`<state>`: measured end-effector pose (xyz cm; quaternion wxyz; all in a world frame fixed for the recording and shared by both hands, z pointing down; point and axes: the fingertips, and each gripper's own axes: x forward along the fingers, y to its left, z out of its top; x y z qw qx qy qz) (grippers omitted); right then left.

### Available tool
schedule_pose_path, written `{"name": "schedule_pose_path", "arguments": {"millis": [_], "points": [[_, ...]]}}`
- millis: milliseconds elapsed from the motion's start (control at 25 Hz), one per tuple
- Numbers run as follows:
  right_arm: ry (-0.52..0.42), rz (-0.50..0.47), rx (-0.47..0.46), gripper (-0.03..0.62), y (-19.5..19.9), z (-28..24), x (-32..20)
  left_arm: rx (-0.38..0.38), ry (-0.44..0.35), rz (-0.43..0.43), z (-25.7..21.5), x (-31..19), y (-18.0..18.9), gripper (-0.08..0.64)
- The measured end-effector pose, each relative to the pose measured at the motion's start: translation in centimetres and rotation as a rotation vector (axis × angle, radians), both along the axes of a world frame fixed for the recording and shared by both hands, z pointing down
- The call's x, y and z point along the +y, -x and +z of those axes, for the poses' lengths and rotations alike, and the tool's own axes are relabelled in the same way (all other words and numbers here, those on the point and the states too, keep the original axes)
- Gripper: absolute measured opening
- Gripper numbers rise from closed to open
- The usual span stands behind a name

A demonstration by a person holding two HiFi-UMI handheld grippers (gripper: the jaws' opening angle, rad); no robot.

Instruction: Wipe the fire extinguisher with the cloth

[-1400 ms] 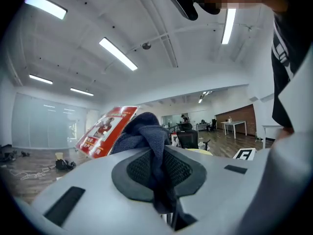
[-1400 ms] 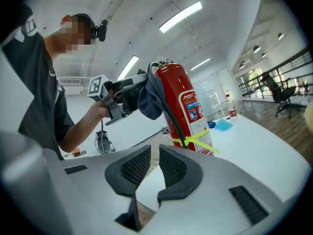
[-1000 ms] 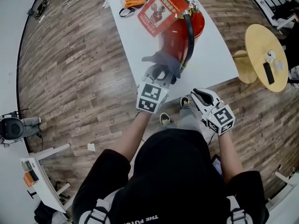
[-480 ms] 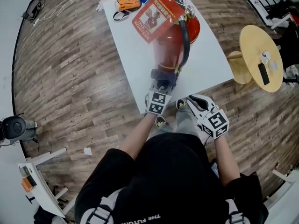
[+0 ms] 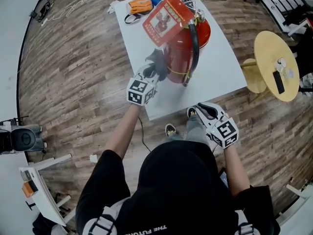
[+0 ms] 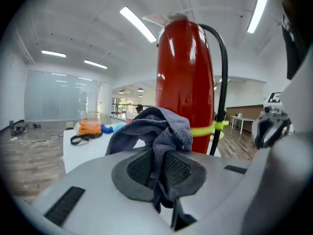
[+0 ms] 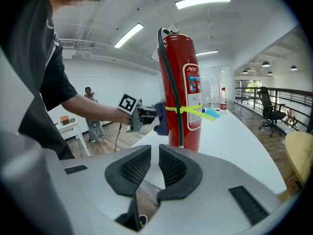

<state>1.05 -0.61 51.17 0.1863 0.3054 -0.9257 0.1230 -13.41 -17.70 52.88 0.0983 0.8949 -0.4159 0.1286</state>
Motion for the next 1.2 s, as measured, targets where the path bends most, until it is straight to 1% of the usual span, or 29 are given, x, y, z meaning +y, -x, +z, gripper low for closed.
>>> {"name": "schedule_pose_path", "arguments": {"millis": [120, 200, 240, 320, 400, 480, 520, 640, 680, 760, 840, 920, 1000, 1040, 1120, 1200], "points": [[-0.021, -0.02, 0.001, 0.058, 0.3, -0.5, 0.2, 0.057, -0.15, 0.082, -8.6, -2.9, 0.6, 0.054], [-0.034, -0.023, 0.0, 0.058, 0.3, -0.9, 0.1, 0.067, -0.248, 0.141, -14.7, -4.3, 0.3, 0.052], [-0.037, -0.021, -0.004, 0.058, 0.3, -1.1, 0.1, 0.06, -0.282, 0.165, -17.1, -4.9, 0.1, 0.052], [-0.036, -0.018, -0.008, 0.058, 0.2, -1.0, 0.2, 0.038, -0.306, 0.214, -19.6, -5.8, -0.4, 0.052], [-0.028, -0.018, -0.009, 0.058, 0.3, -0.7, 0.5, 0.034, -0.285, 0.264, -19.1, -6.5, -1.0, 0.051], [-0.013, -0.023, -0.007, 0.058, 0.3, -0.1, 0.9, 0.044, -0.221, 0.281, -16.1, -6.9, -1.4, 0.048], [-0.003, -0.027, -0.005, 0.058, 0.4, 0.2, 1.3, 0.036, -0.18, 0.278, -13.8, -6.9, -1.5, 0.046], [0.021, -0.048, 0.012, 0.058, 0.8, 1.3, 2.1, -0.057, -0.06, 0.253, -6.1, -6.3, -1.1, 0.046], [0.025, -0.053, 0.017, 0.058, 0.8, 1.6, 2.3, -0.075, -0.029, 0.243, -4.1, -5.8, -0.9, 0.046], [0.033, -0.05, 0.014, 0.058, 0.8, 1.9, 2.5, -0.08, 0.016, 0.226, -1.2, -4.1, -0.4, 0.046], [0.045, -0.037, 0.002, 0.058, 0.7, 2.0, 2.2, -0.107, 0.025, 0.208, 0.3, -1.9, -0.4, 0.046], [0.036, -0.023, -0.004, 0.058, 0.7, 1.8, 1.5, -0.13, 0.011, 0.145, 0.6, -0.1, -0.6, 0.046], [0.009, -0.002, -0.011, 0.058, 0.8, 1.3, 0.4, -0.145, -0.002, 0.064, 0.0, 1.4, -1.1, 0.046], [-0.007, 0.012, -0.021, 0.058, 0.8, 0.8, -0.1, -0.143, -0.004, 0.04, -0.8, 2.2, -1.5, 0.046], [-0.051, 0.037, -0.054, 0.058, 1.0, -0.9, -1.0, -0.105, -0.015, 0.029, -3.5, 3.7, -2.5, 0.046], [-0.118, 0.06, -0.085, 0.058, 1.0, -3.5, -2.0, -0.068, -0.061, 0.037, -7.6, 4.8, -3.7, 0.046]]}}
